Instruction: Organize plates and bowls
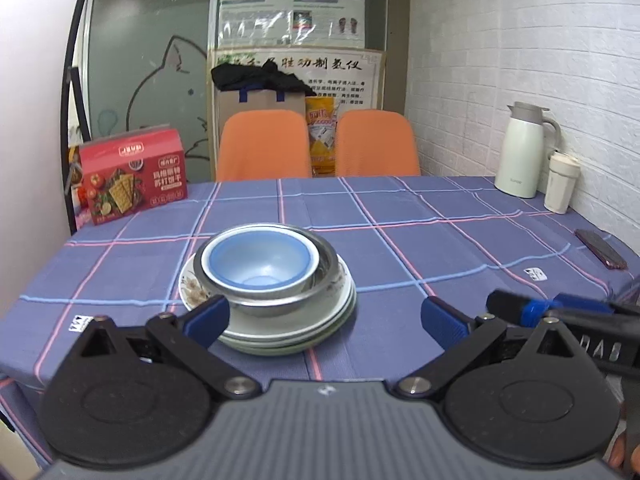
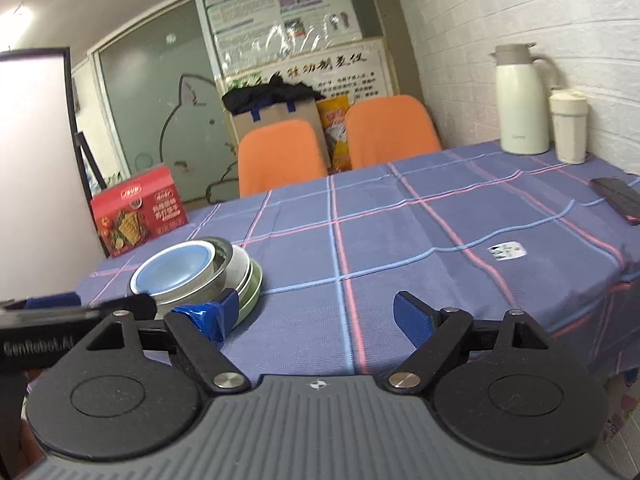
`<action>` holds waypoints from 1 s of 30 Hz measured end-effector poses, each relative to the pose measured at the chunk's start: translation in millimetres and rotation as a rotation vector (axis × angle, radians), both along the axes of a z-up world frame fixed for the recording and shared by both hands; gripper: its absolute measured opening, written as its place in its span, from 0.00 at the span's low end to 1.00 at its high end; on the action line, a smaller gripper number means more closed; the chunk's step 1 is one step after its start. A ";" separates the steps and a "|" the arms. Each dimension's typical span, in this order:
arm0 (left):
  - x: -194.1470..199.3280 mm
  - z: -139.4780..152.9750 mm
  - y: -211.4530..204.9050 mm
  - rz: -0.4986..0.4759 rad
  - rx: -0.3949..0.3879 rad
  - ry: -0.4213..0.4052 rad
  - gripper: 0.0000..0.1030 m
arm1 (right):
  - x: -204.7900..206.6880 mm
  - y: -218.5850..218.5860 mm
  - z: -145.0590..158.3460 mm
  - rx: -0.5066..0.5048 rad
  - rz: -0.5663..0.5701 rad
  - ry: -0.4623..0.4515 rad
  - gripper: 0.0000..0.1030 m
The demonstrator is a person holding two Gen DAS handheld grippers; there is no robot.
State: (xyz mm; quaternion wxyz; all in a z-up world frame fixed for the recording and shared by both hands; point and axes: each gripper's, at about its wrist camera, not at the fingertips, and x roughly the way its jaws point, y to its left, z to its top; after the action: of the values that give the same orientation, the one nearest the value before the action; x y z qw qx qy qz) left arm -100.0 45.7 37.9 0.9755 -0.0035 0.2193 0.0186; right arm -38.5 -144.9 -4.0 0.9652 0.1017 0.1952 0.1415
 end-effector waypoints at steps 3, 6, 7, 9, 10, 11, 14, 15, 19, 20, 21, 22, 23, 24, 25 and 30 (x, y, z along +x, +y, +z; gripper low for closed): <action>-21.4 0.1 -11.1 -0.011 0.037 -0.033 0.98 | -18.8 -8.2 5.1 0.012 -0.017 -0.049 0.70; -41.1 0.2 -18.8 -0.023 0.054 -0.061 0.98 | -36.2 -12.2 7.2 -0.013 -0.041 -0.089 0.70; -46.1 -0.3 -20.9 -0.026 0.060 -0.069 0.98 | -39.5 -12.6 6.9 -0.018 -0.046 -0.100 0.70; -55.5 -2.6 -24.2 -0.028 0.073 -0.082 0.98 | -40.9 -12.9 5.1 -0.019 -0.052 -0.100 0.71; -57.5 -3.8 -25.1 -0.028 0.077 -0.083 0.98 | -40.4 -13.9 3.7 -0.011 -0.048 -0.094 0.71; -58.4 -5.1 -25.2 -0.029 0.078 -0.084 0.98 | -39.7 -14.2 2.4 -0.001 -0.044 -0.088 0.71; -58.2 -8.5 -23.7 -0.027 0.060 -0.073 0.98 | -42.1 -11.5 -0.4 0.008 -0.037 -0.085 0.71; -58.4 -9.4 -22.6 -0.030 0.052 -0.068 0.98 | -44.9 -9.9 -1.1 -0.002 -0.036 -0.089 0.71; -62.0 -12.9 -21.8 -0.033 0.057 -0.066 0.98 | -50.4 -2.5 -3.7 -0.049 -0.032 -0.094 0.71; -62.1 -13.2 -22.1 -0.027 0.069 -0.066 0.98 | -50.4 -1.2 -3.9 -0.057 -0.035 -0.090 0.72; -61.9 -13.0 -22.4 -0.022 0.076 -0.065 0.98 | -50.0 -0.3 -3.9 -0.063 -0.036 -0.088 0.72; -61.9 -12.9 -22.4 -0.022 0.078 -0.064 0.98 | -49.7 -0.2 -3.7 -0.066 -0.036 -0.089 0.72; -62.4 -12.8 -21.9 -0.022 0.075 -0.066 0.98 | -50.6 -0.6 -3.5 -0.065 -0.039 -0.091 0.72; -62.8 -12.6 -21.8 -0.020 0.072 -0.067 0.98 | -51.6 -0.7 -3.1 -0.066 -0.046 -0.093 0.72; -63.2 -12.4 -21.2 -0.019 0.072 -0.069 0.98 | -52.6 -1.4 -2.7 -0.069 -0.057 -0.099 0.72; -62.7 -12.0 -14.1 0.013 0.072 -0.062 0.99 | -57.1 -1.6 0.2 -0.125 -0.155 -0.131 0.72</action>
State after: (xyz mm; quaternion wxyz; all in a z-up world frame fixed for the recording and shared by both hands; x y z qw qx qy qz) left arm -162.7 31.6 25.9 0.9812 0.0298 0.1881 0.0325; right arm -95.6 -146.5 -3.8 0.9883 0.0468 0.1317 0.0603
